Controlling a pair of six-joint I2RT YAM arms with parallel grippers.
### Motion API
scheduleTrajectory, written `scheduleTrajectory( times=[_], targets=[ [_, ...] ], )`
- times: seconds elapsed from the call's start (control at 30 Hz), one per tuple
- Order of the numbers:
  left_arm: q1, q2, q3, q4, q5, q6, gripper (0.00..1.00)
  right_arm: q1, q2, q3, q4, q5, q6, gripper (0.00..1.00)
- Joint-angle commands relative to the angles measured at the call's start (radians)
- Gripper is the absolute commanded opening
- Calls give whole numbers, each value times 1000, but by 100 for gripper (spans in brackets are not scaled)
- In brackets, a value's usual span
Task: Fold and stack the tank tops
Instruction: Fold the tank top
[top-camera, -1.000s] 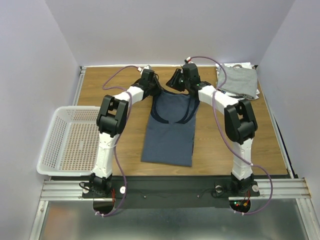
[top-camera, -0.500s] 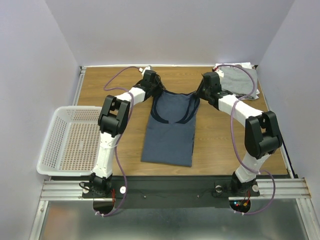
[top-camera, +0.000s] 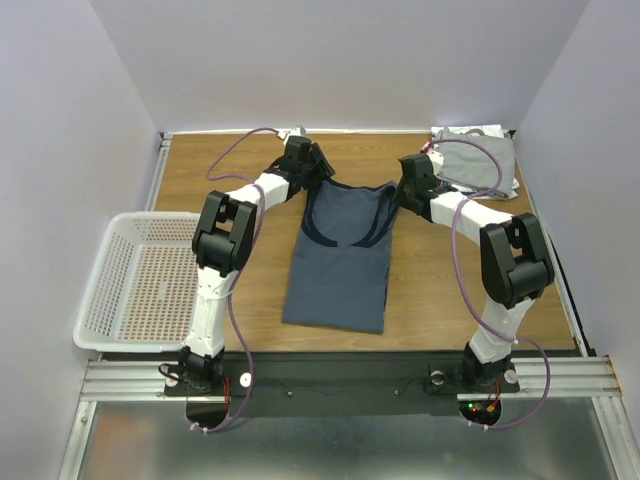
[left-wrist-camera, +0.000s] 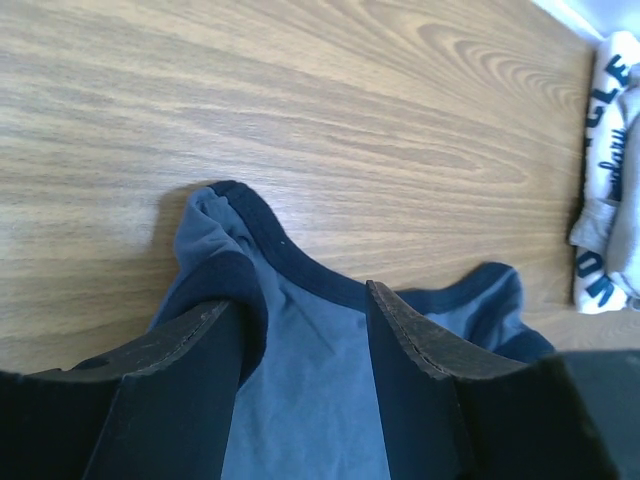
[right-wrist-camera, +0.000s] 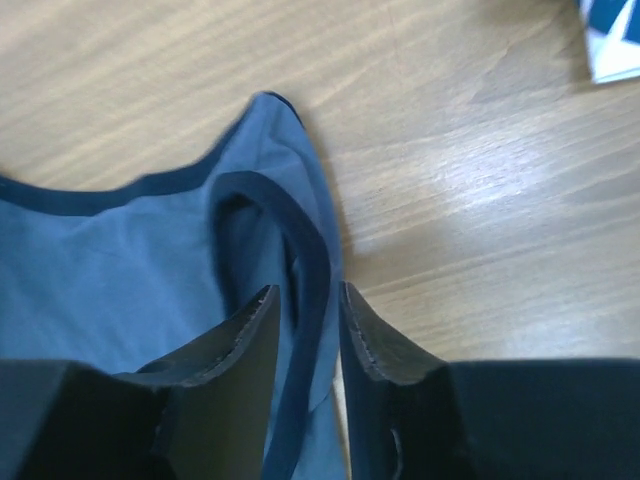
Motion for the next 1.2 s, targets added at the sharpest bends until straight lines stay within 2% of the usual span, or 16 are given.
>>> scheduleTrajectory(
  times=[0.0, 0.17, 0.3, 0.43, 0.63, 1.03, 1.17],
  targets=[
    [-4, -112, -11, 37, 13, 14, 61, 6, 51, 74, 19, 5, -19, 33],
    [-4, -121, -19, 36, 19, 9, 61, 8, 119, 127, 26, 0, -30, 31],
    [-4, -130, -30, 37, 24, 18, 61, 6, 162, 170, 30, -21, -27, 25],
    [-4, -135, -41, 36, 21, 17, 60, 6, 183, 196, 39, -60, 0, 13],
    [-4, -124, -57, 43, 31, 9, 59, 6, 218, 226, 47, -107, 25, 7],
    [-19, -63, -41, 43, 15, -2, 56, 6, 327, 276, 72, -156, 71, 6],
    [-19, -36, -33, 43, 16, 0, 58, 6, 332, 270, 75, -156, 74, 11]
  ],
)
